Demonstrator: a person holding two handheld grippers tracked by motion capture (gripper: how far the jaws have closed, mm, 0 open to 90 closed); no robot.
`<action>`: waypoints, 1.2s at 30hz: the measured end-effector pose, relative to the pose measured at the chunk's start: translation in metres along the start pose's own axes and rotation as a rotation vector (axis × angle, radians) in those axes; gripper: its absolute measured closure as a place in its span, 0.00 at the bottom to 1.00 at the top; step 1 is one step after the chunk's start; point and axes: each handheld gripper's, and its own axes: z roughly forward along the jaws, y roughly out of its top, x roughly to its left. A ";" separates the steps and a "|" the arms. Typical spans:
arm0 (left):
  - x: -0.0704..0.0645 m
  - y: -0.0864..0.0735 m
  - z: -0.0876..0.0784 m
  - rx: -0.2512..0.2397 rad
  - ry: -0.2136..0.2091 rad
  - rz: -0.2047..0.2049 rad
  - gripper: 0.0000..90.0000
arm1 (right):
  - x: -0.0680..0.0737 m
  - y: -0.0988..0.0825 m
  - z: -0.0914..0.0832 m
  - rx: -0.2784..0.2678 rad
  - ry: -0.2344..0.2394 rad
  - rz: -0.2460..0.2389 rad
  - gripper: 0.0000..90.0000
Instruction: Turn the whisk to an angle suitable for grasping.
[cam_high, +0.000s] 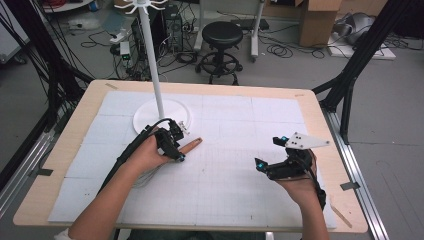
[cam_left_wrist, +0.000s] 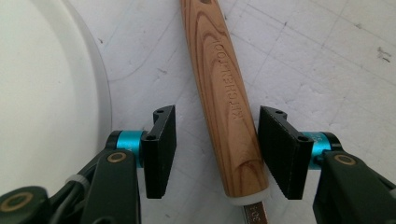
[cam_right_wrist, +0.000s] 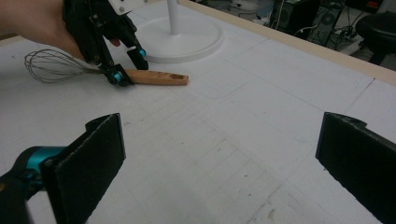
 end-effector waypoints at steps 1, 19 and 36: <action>0.000 0.000 0.000 -0.002 0.001 -0.008 0.54 | 0.000 0.000 0.000 0.005 0.002 -0.001 0.00; 0.000 0.000 -0.002 0.013 -0.020 0.011 0.73 | 0.001 -0.001 -0.004 0.013 -0.016 -0.006 0.00; -0.010 0.003 -0.003 0.048 0.029 0.051 0.77 | -0.001 -0.003 -0.008 0.008 -0.025 0.002 0.00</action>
